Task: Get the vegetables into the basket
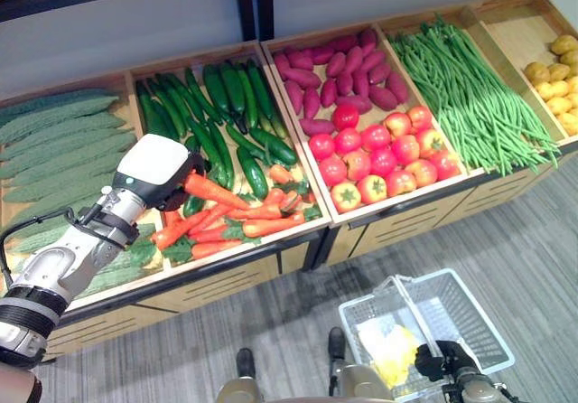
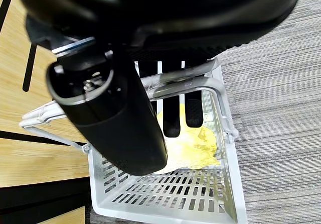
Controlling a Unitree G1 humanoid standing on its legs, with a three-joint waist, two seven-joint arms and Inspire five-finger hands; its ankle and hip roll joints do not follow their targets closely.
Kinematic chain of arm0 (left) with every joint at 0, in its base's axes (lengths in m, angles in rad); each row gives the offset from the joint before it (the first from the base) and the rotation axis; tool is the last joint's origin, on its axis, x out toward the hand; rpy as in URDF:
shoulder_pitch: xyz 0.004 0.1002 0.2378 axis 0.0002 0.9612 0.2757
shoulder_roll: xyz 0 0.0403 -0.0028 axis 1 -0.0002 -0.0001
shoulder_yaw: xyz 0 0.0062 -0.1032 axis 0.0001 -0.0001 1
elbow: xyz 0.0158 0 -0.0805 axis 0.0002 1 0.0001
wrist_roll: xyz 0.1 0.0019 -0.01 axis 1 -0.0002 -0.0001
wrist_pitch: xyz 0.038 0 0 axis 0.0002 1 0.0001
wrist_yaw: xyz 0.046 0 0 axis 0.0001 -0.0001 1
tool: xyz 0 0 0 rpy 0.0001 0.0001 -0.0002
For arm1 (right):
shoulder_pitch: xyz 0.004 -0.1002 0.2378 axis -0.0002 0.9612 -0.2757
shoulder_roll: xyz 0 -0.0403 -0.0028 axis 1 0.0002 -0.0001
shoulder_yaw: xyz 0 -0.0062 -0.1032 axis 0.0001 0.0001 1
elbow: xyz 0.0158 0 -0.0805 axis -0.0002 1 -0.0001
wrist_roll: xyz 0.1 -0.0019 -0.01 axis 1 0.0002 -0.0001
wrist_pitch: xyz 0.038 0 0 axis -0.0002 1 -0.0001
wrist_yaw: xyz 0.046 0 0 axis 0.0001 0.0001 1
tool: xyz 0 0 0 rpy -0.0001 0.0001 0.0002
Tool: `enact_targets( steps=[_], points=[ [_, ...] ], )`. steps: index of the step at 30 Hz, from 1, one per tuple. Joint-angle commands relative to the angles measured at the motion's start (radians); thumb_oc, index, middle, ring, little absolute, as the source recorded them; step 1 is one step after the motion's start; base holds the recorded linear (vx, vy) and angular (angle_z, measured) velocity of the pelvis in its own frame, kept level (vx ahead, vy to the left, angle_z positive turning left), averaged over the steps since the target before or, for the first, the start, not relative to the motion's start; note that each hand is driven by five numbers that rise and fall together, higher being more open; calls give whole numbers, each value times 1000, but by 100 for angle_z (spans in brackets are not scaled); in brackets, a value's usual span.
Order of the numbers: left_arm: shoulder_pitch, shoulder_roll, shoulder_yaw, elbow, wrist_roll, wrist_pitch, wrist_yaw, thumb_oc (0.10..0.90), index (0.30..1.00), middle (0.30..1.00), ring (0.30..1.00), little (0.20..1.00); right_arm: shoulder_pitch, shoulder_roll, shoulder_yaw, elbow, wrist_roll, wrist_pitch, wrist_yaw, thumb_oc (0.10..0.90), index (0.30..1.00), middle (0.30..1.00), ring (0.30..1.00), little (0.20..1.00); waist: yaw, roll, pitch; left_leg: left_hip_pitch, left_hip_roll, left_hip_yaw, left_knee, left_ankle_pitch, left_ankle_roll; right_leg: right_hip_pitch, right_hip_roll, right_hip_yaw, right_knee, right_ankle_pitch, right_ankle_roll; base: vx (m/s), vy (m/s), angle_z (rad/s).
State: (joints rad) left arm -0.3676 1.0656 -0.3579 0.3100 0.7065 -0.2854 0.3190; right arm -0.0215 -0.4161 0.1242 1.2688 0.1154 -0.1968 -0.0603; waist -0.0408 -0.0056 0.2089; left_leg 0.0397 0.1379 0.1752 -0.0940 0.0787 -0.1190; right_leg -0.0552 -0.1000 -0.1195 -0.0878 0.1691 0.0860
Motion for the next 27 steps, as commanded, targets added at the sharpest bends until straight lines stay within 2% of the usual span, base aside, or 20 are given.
enact_targets(
  steps=[1, 13, 27],
  points=[
    [-145, 76, 40, -46, -36, -4, 47, 400, 300, 300, 300, 300, -3, -46, 1, -15, 0, -34, -9, 400, 300, 300, 300, 300, -4, -10, -58, 30, -9, -5, 7, -68, -22, 57, -81, 3, 5, -75, 106, 0, 0, 0],
    [-192, 123, -8, -114, -30, -32, 19, 400, 300, 300, 300, 300, 8, -48, -1, -13, 4, -35, -3, 400, 300, 300, 300, 300, -7, -7, -69, 41, -11, -4, 7, -73, -21, 66, -83, 4, 4, -79, 106, 0, 0, 0],
    [-131, 74, 6, -45, -67, -29, -1, 400, 300, 300, 300, 300, 12, -49, -2, -8, -6, -33, -1, 400, 300, 300, 300, 300, -4, -15, -67, 43, -6, -2, 7, -70, -22, 65, -74, 6, 4, -80, 103, 0, 0, 0]
  ],
)
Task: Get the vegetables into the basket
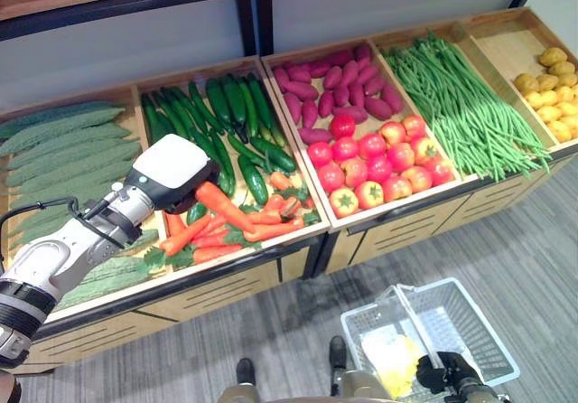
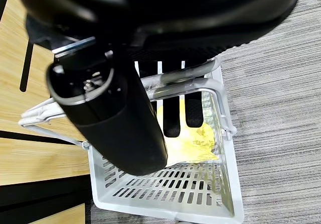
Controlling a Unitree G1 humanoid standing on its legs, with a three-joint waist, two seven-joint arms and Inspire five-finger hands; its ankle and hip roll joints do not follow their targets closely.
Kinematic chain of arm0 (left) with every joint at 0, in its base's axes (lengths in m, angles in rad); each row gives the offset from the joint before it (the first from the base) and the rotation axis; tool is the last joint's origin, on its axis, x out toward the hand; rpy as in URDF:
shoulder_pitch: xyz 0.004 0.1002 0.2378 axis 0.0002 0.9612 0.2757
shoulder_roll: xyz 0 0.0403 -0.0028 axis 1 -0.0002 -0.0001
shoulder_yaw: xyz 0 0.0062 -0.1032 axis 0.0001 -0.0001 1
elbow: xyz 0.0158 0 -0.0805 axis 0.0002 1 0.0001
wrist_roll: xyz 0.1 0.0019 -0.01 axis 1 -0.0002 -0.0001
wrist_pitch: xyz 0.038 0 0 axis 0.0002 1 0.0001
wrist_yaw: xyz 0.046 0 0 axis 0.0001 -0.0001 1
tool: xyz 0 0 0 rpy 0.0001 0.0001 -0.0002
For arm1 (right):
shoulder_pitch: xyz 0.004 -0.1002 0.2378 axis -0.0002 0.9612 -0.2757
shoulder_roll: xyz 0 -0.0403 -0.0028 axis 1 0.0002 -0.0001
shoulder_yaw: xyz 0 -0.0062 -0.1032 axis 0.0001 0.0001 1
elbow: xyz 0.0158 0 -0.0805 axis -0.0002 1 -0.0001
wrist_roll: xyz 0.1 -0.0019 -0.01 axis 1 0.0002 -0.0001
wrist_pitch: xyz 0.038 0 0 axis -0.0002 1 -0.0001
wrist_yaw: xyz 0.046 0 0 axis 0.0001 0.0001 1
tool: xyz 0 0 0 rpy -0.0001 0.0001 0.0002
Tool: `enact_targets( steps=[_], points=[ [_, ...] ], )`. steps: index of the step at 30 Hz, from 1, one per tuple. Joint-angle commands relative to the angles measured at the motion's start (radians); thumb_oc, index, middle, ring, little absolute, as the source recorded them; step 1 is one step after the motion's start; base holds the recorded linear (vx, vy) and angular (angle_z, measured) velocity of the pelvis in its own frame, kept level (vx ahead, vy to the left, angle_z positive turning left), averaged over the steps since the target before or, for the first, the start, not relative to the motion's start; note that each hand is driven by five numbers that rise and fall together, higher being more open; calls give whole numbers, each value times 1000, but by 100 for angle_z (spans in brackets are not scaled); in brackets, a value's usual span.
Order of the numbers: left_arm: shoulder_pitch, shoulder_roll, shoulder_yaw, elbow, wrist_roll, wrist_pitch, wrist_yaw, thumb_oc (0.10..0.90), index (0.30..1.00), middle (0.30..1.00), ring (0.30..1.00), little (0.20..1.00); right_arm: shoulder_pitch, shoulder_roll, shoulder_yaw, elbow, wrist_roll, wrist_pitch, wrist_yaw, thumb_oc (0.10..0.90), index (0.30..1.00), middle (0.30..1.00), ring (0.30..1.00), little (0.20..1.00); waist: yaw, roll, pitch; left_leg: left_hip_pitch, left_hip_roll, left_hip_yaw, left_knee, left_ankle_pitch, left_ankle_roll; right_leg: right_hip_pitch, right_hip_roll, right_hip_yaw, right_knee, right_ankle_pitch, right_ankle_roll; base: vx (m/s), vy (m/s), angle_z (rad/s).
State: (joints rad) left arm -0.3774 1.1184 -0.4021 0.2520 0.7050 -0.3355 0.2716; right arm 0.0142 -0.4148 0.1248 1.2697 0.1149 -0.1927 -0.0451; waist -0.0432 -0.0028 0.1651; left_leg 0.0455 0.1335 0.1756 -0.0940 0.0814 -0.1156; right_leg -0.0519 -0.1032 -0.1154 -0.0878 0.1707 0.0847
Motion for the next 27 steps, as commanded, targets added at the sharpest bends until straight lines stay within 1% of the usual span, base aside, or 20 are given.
enact_targets(
  steps=[1, 6, 10, 14, 20, 23, 27],
  points=[
    [-117, 17, 56, 16, -67, 23, 48, 400, 300, 300, 300, 300, -24, -50, -3, -9, -5, -38, -16, 400, 300, 300, 300, 300, -1, -18, -23, 37, -1, -2, 7, -72, -25, 62, -70, 3, 3, -81, 104, 0, 0, 0],
    [-98, -12, 84, 38, -78, 33, 63, 400, 300, 300, 300, 300, -18, -45, -4, -14, -6, -39, -17, 400, 300, 300, 300, 300, -1, -24, -21, 39, 2, 1, 7, -72, -26, 63, -68, 3, 4, -82, 103, 0, 0, 0],
    [-86, -41, 120, -10, -104, 29, 71, 400, 300, 300, 300, 300, -18, -40, -2, -14, -5, -38, -15, 400, 300, 300, 300, 300, -1, -26, -20, 41, 2, 1, 7, -75, -25, 66, -68, 6, 4, -83, 102, 0, 0, 0],
    [-84, -53, 129, -36, -122, 22, 69, 400, 300, 300, 300, 300, -20, -36, 0, -16, -4, -38, -16, 400, 300, 300, 300, 300, -2, -26, -22, 45, 1, 1, 7, -77, -23, 68, -68, 7, 4, -83, 102, 0, 0, 0],
    [-71, -87, 156, -118, -164, 1, 64, 400, 300, 300, 300, 300, -16, -28, 1, -23, -2, -37, -17, 400, 300, 300, 300, 300, -7, -24, -29, 56, -4, 9, 7, -84, -21, 73, -72, 12, 4, -85, 102, 2, 1, -1],
    [-83, -80, 135, -172, -158, -14, 47, 400, 300, 300, 300, 300, -14, -29, 5, -22, -3, -35, -15, 400, 300, 300, 300, 300, -11, -21, -34, 62, -7, 13, 7, -90, -18, 75, -74, 15, 5, -86, 104, 24, 10, -6],
    [-98, -64, 106, -192, -147, -23, 34, 400, 300, 300, 300, 300, -13, -29, 6, -22, -2, -35, -13, 400, 300, 300, 300, 300, -12, -21, -36, 70, -10, 16, 7, -94, -15, 78, -76, 19, 6, -88, 105, 14, 7, -4]
  ],
)
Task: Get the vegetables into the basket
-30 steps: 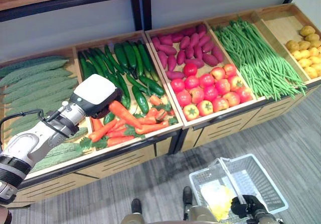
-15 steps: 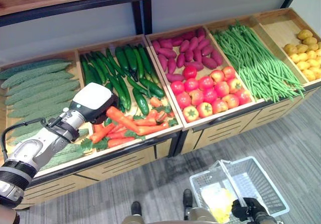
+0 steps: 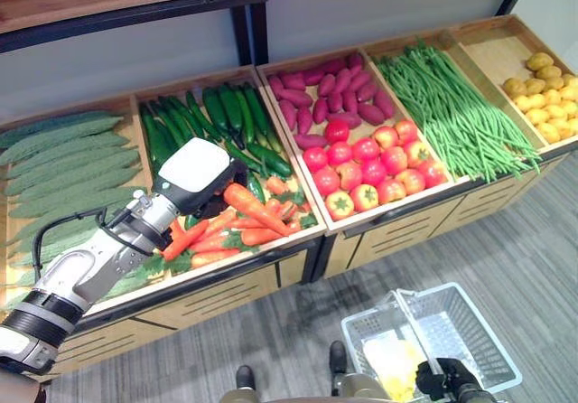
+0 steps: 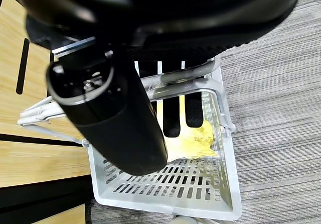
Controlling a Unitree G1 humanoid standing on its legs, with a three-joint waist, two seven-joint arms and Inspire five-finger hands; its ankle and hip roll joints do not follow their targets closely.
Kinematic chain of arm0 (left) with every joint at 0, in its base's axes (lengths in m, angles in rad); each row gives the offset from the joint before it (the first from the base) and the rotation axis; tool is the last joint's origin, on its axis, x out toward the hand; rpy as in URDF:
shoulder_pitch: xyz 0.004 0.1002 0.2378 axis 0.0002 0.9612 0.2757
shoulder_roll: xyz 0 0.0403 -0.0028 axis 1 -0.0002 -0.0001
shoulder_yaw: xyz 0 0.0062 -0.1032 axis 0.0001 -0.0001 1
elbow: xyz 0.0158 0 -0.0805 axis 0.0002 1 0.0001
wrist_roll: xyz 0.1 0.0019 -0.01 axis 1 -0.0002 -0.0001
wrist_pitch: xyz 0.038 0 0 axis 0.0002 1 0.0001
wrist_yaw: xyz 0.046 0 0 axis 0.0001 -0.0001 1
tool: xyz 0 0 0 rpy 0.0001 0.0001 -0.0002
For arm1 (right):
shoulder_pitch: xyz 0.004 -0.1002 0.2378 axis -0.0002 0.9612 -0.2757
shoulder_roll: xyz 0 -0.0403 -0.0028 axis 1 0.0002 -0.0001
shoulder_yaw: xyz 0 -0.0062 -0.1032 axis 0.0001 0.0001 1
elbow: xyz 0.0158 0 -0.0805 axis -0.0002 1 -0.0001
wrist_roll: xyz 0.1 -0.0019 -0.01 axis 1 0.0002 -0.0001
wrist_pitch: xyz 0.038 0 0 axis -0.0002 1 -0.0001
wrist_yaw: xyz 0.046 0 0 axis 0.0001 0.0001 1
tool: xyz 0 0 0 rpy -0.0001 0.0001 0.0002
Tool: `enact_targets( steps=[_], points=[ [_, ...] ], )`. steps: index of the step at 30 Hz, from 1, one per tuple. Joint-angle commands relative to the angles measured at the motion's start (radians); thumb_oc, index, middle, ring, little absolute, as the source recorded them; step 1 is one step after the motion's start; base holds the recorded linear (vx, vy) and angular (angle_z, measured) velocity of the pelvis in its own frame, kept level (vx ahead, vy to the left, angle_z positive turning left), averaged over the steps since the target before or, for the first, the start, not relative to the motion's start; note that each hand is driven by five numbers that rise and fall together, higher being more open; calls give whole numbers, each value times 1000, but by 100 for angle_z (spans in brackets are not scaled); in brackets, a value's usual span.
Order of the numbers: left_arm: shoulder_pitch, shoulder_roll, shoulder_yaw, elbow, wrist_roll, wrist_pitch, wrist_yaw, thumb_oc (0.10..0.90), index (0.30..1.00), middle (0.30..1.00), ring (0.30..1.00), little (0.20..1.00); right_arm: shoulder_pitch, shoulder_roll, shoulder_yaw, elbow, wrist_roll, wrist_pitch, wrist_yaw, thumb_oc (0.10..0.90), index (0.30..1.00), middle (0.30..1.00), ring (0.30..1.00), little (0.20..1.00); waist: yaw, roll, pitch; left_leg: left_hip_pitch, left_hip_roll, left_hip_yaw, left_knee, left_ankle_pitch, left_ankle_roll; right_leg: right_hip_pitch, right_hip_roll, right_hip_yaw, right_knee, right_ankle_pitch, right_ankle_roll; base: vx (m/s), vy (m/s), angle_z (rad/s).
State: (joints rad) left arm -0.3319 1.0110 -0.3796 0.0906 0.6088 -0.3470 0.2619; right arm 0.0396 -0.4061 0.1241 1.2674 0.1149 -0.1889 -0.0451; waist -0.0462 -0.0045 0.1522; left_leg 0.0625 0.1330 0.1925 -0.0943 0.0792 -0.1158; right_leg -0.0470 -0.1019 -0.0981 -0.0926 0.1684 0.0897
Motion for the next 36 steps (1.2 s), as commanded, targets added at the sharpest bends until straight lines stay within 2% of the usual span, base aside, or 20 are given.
enact_targets(
  steps=[1, 8, 9, 12, 14, 15, 16, 18, 21, 22, 25, 26, 29, 32, 33, 34, 35, 36],
  points=[
    [-146, 46, 81, -35, -53, -12, 40, 400, 300, 300, 300, 300, -39, -38, 5, -18, -1, -39, -14, 400, 300, 300, 300, 300, -9, -20, -23, 56, -11, 2, 7, -94, -13, 73, -78, 2, 12, -85, 101, 0, 0, 0],
    [-167, 42, 62, -48, -71, -20, 32, 400, 300, 300, 300, 300, -53, -42, -5, -23, 3, -37, -17, 400, 300, 300, 300, 300, -12, -30, -12, 73, -30, 33, 23, -105, 3, 66, -92, 27, 25, -79, 114, -10, 57, -8],
    [-191, 45, 45, -52, -78, -24, 30, 400, 300, 300, 300, 300, -59, -47, -11, -33, 7, -38, -22, 400, 300, 300, 300, 300, -18, -38, -2, 47, -37, 39, 71, -124, 11, 49, -104, 45, 42, -73, 119, -68, 93, -25],
    [-228, 49, 8, -53, -84, -32, 25, 400, 300, 300, 300, 300, -54, -49, -24, -46, 14, -40, -24, 400, 300, 300, 300, 300, -27, -45, 4, 24, -57, 56, 107, -147, 27, 14, -124, 71, 70, -55, 136, -69, 150, -27],
    [-244, 43, -14, -51, -79, -31, 26, 400, 300, 300, 300, 300, -42, -44, -30, -49, 13, -40, -25, 400, 300, 300, 300, 300, -40, -50, 7, 26, -77, 73, 99, -152, 40, -12, -141, 93, 82, -12, 158, -65, 178, -17],
    [-252, 39, -23, -51, -72, -31, 28, 400, 300, 300, 300, 300, -34, -41, -39, -52, 15, -40, -26, 400, 300, 300, 300, 300, -51, -54, 8, 28, -90, 85, 88, -152, 46, -30, -151, 109, 83, 32, 172, -58, 124, -10],
    [-254, 39, -25, -50, -71, -32, 29, 400, 300, 300, 300, 300, -33, -41, -40, -53, 14, -39, -26, 400, 300, 300, 300, 300, -48, -55, 7, 27, -92, 88, 85, -150, 47, -33, -151, 112, 81, 36, 172, -75, 108, -20],
    [-270, 42, -41, -56, -57, -38, 38, 400, 300, 300, 300, 300, -27, -31, -46, -48, 16, -36, -26, 400, 300, 300, 300, 300, -54, -55, 12, 12, -104, 124, 69, -137, 59, -90, -161, 112, 87, 82, 172, -173, 159, -44],
    [-252, 65, -20, -61, -56, -30, 41, 400, 300, 300, 300, 300, -27, -16, -40, -46, 15, -35, -26, 400, 300, 300, 300, 300, -29, -41, 24, -14, -81, 178, 86, -133, 75, -103, -166, -17, 197, -21, 152, -202, 113, -74],
    [-252, 66, -19, -62, -56, -30, 40, 400, 300, 300, 300, 300, -28, -16, -39, -46, 15, -35, -26, 400, 300, 300, 300, 300, -30, -43, 24, -18, -81, 178, 87, -130, 75, -107, -166, -16, 199, -19, 150, -99, 58, -98],
    [-211, 87, 24, -71, -63, -24, 38, 400, 300, 300, 300, 300, -23, -15, -38, -38, 7, -36, -27, 400, 300, 300, 300, 300, -5, -28, 19, -32, -65, 230, 90, -116, 86, -68, -176, -130, 333, -111, 120, -114, 83, -74],
    [-190, 97, 44, -88, -65, -24, 30, 400, 300, 300, 300, 300, -24, -16, -38, -32, 0, -37, -31, 400, 300, 300, 300, 300, 8, -24, 4, -26, -65, 245, 75, -126, 86, -27, -174, -151, 370, -155, 125, -95, 91, -64],
    [-134, 115, 106, -112, -84, -25, 21, 400, 300, 300, 300, 300, -47, -13, -36, -31, -7, -35, -36, 400, 300, 300, 300, 300, 50, -26, -10, -31, -62, 313, 69, -119, 92, 42, -201, -234, 414, -174, 119, -92, -5, -77],
    [-78, 127, 162, -123, -79, -22, 22, 400, 300, 300, 300, 300, -65, -9, -27, -33, -10, -35, -39, 400, 300, 300, 300, 300, 78, -43, -28, -40, -63, 367, 67, -108, 88, 107, -194, -272, 327, -154, 130, -56, -129, -96],
    [-62, 126, 179, -115, -76, -23, 25, 400, 300, 300, 300, 300, -58, -6, -19, -39, -10, -38, -40, 400, 300, 300, 300, 300, 73, -43, -34, -39, -52, 387, 74, -93, 75, 117, -159, -265, 263, -188, 117, 6, -159, -100],
    [-60, 126, 180, -115, -76, -23, 25, 400, 300, 300, 300, 300, -57, -6, -18, -40, -10, -38, -40, 400, 300, 300, 300, 300, 74, -43, -34, -39, -49, 388, 74, -91, 73, 119, -156, -265, 258, -188, 114, 9, -238, -78],
    [-62, 119, 179, -108, -76, -24, 27, 400, 300, 300, 300, 300, -46, -7, -18, -42, -7, -39, -40, 400, 300, 300, 300, 300, 64, -35, -37, -44, -35, 398, 79, -71, 56, 132, -121, -271, 206, -233, 97, -26, -209, -96],
    [-64, 114, 177, -109, -77, -25, 26, 400, 300, 300, 300, 300, -43, -11, -21, -41, -6, -38, -41, 400, 300, 300, 300, 300, 59, -31, -38, -49, -26, 395, 79, -58, 44, 147, -103, -278, 171, -239, 88, -86, -388, -44]
  ],
)
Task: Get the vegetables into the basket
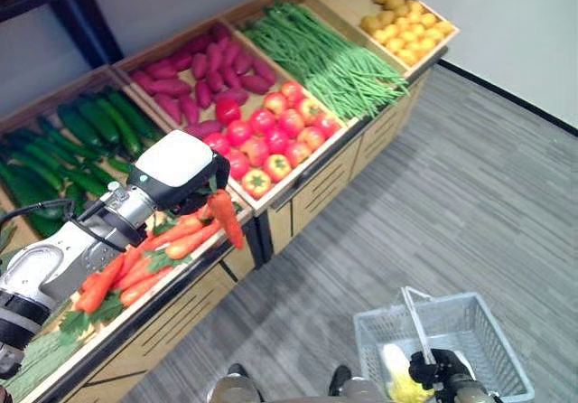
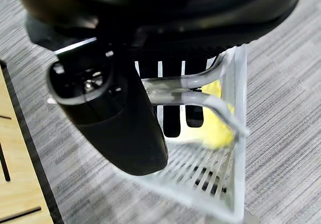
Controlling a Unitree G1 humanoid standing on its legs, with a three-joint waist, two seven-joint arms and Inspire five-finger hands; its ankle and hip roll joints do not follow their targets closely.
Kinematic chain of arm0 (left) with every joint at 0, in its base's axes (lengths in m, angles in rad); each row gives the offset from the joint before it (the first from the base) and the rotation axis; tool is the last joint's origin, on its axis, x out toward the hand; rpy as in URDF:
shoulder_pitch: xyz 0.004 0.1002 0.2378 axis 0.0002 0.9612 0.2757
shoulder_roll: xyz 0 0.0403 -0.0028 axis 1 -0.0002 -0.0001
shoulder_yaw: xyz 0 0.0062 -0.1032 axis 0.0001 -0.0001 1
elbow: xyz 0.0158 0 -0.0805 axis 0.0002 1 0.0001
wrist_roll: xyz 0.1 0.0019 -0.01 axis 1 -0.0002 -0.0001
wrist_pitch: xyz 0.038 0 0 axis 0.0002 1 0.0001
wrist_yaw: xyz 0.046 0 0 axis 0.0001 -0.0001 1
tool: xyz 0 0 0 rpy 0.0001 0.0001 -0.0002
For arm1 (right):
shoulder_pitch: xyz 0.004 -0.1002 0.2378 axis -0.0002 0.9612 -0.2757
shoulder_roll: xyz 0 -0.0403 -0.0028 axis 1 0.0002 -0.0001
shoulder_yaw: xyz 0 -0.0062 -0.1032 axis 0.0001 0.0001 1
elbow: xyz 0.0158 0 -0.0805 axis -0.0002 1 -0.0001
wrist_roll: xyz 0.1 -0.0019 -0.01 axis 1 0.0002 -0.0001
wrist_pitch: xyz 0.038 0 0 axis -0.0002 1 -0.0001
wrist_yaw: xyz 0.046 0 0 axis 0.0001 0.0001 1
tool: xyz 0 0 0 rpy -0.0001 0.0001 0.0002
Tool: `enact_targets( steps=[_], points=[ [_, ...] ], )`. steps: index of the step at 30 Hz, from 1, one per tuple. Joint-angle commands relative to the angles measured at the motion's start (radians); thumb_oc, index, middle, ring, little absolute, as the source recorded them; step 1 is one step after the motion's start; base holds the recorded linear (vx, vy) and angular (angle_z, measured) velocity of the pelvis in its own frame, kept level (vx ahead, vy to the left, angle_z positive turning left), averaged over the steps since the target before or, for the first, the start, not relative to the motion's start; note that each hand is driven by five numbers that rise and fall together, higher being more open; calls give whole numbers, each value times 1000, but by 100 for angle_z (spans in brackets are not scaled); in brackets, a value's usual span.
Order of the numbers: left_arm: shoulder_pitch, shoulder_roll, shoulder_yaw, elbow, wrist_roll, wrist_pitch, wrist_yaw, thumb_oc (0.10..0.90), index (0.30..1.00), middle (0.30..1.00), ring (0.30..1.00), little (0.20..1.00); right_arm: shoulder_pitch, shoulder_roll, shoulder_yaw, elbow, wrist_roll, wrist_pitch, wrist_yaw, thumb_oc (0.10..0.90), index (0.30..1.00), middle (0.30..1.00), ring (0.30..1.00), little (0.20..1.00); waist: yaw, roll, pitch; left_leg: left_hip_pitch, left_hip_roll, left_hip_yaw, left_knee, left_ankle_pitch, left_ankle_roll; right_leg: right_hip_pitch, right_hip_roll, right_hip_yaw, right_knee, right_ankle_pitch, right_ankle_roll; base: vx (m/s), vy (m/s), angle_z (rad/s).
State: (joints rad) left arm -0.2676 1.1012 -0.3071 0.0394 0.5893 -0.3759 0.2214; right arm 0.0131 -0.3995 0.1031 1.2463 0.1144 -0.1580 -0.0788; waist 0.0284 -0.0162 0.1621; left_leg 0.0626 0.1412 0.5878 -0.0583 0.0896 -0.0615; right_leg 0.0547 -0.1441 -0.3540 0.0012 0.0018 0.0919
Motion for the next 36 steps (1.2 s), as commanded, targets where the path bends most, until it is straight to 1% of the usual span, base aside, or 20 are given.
enact_targets(
  steps=[1, 8, 10, 12, 14, 15, 17, 18, 19, 20, 21, 22, 23, 25, 28, 29, 30, 34, 35, 36],
  points=[
    [-125, 5, 106, -62, -63, 2, 61, 400, 300, 300, 300, 300, -5, -31, -17, -19, 0, -67, -9, 400, 300, 300, 300, 300, -28, -14, -41, -60, -15, 1, 37, -30, -36, 58, -35, -23, 31, -77, 75, -82, -324, -25],
    [-132, -25, 89, -62, -69, -2, 52, 400, 300, 300, 300, 300, 34, -65, -45, -16, 1, -64, -11, 400, 300, 300, 300, 300, -56, 4, -37, -60, 26, 0, 43, 12, -74, 74, 9, -11, 0, -88, 48, -34, -174, -7],
    [-141, -47, 79, -56, -74, 0, 51, 400, 300, 300, 300, 300, 50, -75, -50, -20, 3, -68, -12, 400, 300, 300, 300, 300, -69, 8, -29, -70, 54, 0, 77, 27, -94, 77, 25, -1, 0, -99, 31, -40, -179, -8],
    [-151, -62, 68, -47, -77, 0, 52, 400, 300, 300, 300, 300, 54, -79, -52, -23, 8, -70, -11, 400, 300, 300, 300, 300, -73, 11, -23, -78, 67, -7, 105, 29, -106, 78, 34, 6, 0, -103, 22, -31, -160, -3],
    [-161, -81, 61, -47, -86, -3, 48, 400, 300, 300, 300, 300, 58, -85, -49, -38, 16, -75, -5, 400, 300, 300, 300, 300, -79, 6, -13, -89, 90, -21, 155, 34, -126, 84, 44, 21, -10, -106, 10, -48, -174, -11],
    [-156, -89, 62, -47, -98, -5, 48, 400, 300, 300, 300, 300, 43, -97, -41, -39, 17, -75, -1, 400, 300, 300, 300, 300, -63, 6, 3, -111, 98, -106, 209, 46, -121, 75, 57, 48, -11, -99, -7, -84, -118, -20],
    [-128, -99, 76, -59, -102, -4, 56, 400, 300, 300, 300, 300, 8, -114, -22, -44, 12, -76, -4, 400, 300, 300, 300, 300, -31, 12, 14, -138, 45, -296, 187, 15, -104, 61, 54, 96, -2, -100, -3, -62, -23, -51],
    [-127, -99, 78, -60, -102, -4, 56, 400, 300, 300, 300, 300, 6, -114, -22, -44, 12, -76, -4, 400, 300, 300, 300, 300, -32, 13, 12, -141, 44, -296, 185, 19, -102, 57, 54, 95, -2, -97, -3, -6, 28, -87],
    [-109, -107, 86, -66, -102, -2, 64, 400, 300, 300, 300, 300, -10, -118, -9, -57, 12, -79, -6, 400, 300, 300, 300, 300, -12, 13, 16, -156, 18, -408, 156, -6, -87, 46, 48, 134, 3, -94, 2, 18, 31, -96],
    [-95, -109, 98, -67, -96, -2, 76, 400, 300, 300, 300, 300, -21, -119, 1, -78, 9, -84, -7, 400, 300, 300, 300, 300, -2, 14, 17, -162, 14, -476, 131, -8, -83, 37, 46, 170, 11, -92, 7, 75, 55, -70],
    [-100, -113, 92, -77, -95, -7, 91, 400, 300, 300, 300, 300, -47, -132, 25, -108, 0, -95, -12, 400, 300, 300, 300, 300, 15, 13, 21, -176, 5, -598, 109, -1, -83, 30, 43, 229, 19, -84, 14, 64, 35, -75],
    [-101, -114, 92, -76, -95, -7, 91, 400, 300, 300, 300, 300, -48, -132, 25, -108, 0, -95, -12, 400, 300, 300, 300, 300, 15, 14, 20, -178, 5, -599, 107, 0, -83, 27, 43, 228, 21, -85, 14, 76, 52, -90],
    [-110, -119, 81, -84, -104, -11, 93, 400, 300, 300, 300, 300, -64, -145, 40, -123, -4, -101, -13, 400, 300, 300, 300, 300, 23, 17, 22, -191, -5, -648, 104, 7, -86, 25, 44, 248, 25, -85, 18, 30, 41, -119],
    [-130, -112, 68, -95, -118, -19, 84, 400, 300, 300, 300, 300, -78, -166, 59, -190, -24, -105, -10, 400, 300, 300, 300, 300, 11, 25, 15, -160, -3, -640, 83, -10, -82, 16, 42, 269, 39, -91, 21, 58, 121, -100],
    [-221, -140, -43, -99, -141, -38, 52, 400, 300, 300, 300, 300, -77, -211, 57, -253, -42, -107, -11, 400, 300, 300, 300, 300, -9, 36, -3, -94, -27, -596, 4, -7, -71, 20, 10, 265, 40, -87, 43, 87, 274, -36],
    [-258, -149, -85, -112, -157, -48, 34, 400, 300, 300, 300, 300, -93, -236, 75, -319, -60, -110, -3, 400, 300, 300, 300, 300, -24, 31, -19, -71, -46, -566, -23, -21, -58, 7, -11, 280, 33, -70, 61, 36, 304, 9],
    [-271, -145, -101, -111, -159, -54, 29, 400, 300, 300, 300, 300, -99, -245, 78, -350, -65, -109, -1, 400, 300, 300, 300, 300, -27, 27, -23, -66, -51, -546, -27, -27, -54, -5, -21, 291, 28, -59, 71, 19, 213, 7],
    [-296, -149, -132, -115, -173, -61, 21, 400, 300, 300, 300, 300, -122, -256, 88, -377, -73, -110, -5, 400, 300, 300, 300, 300, -23, 20, -34, -63, -61, -510, -29, -39, -45, -23, -37, 315, 9, -33, 85, -19, 114, -50],
    [-314, -158, -156, -118, -185, -66, 9, 400, 300, 300, 300, 300, -151, -276, 110, -446, -100, -113, -7, 400, 300, 300, 300, 300, -26, 9, -40, -57, -68, -481, -29, -53, -36, -37, -53, 332, -19, 0, 101, -48, 111, -58],
    [-314, -165, -162, -120, -191, -67, 6, 400, 300, 300, 300, 300, -167, -282, 119, -461, -105, -113, -8, 400, 300, 300, 300, 300, -27, 5, -43, -55, -71, -472, -29, -58, -33, -40, -57, 336, -34, 13, 105, -52, 128, -38]
  ],
)
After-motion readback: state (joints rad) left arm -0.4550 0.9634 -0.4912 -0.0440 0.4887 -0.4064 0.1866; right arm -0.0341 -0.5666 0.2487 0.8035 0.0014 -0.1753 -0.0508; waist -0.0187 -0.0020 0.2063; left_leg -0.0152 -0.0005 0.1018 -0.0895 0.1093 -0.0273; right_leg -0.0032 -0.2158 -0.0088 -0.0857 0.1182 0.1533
